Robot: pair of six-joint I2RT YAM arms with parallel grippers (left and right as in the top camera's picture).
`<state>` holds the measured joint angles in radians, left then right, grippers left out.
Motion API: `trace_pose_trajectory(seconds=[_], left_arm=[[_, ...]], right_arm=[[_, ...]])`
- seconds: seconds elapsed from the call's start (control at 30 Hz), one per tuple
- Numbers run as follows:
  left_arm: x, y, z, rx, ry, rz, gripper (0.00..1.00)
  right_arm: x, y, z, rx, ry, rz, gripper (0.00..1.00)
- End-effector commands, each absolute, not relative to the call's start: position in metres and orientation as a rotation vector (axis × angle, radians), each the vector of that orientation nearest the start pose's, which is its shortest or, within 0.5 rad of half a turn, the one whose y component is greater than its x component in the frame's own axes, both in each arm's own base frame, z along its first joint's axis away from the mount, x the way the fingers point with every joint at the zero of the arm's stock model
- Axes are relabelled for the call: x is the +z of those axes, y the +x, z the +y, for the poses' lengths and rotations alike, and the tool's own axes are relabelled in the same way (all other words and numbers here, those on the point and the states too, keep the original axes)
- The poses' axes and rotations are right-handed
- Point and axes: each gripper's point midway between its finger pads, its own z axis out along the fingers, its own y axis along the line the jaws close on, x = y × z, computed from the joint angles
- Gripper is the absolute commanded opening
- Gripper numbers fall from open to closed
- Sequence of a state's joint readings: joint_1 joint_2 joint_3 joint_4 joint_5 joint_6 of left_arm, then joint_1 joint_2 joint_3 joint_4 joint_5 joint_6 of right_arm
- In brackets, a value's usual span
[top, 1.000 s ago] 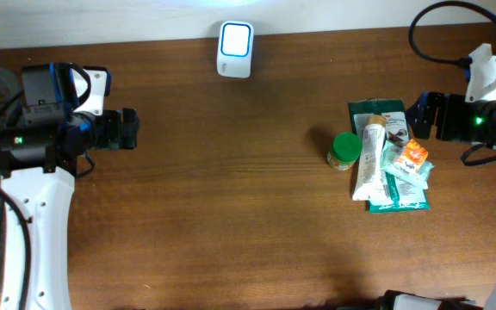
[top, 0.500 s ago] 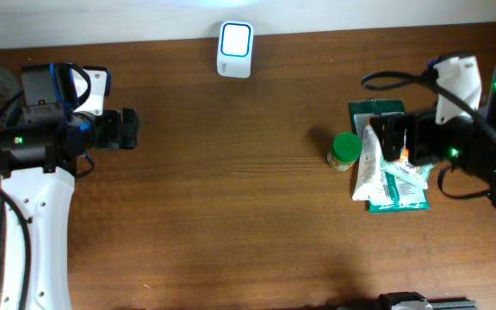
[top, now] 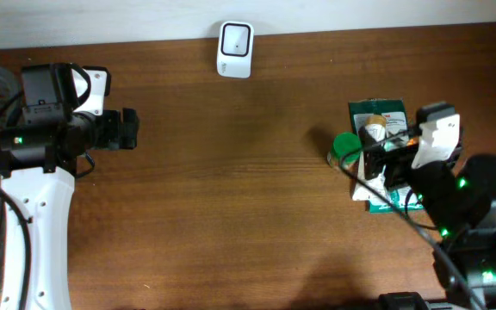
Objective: Scan the item barcode
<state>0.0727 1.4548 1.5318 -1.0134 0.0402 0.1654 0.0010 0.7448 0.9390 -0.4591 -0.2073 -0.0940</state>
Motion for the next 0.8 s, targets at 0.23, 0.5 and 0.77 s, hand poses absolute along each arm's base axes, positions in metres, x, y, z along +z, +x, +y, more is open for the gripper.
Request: trace_pose_trajectory(seconds=[0.23, 0.5, 0.77], left_arm=[[0.26, 0.375, 0.023, 0.062, 0.146, 2.492, 0.99], [0.26, 0.375, 0.023, 0.062, 0.146, 2.492, 0.99], [0.26, 0.375, 0.023, 0.062, 0.146, 2.492, 0.99]], right_arm=[[0.339, 0.266, 0.037, 0.086, -0.24, 1.536, 0.98], [0.304, 0.247, 0.044, 0.097, -0.261, 1.425, 0.98], [0.279, 0.233, 0.047, 0.102, -0.272, 1.344, 0.98]])
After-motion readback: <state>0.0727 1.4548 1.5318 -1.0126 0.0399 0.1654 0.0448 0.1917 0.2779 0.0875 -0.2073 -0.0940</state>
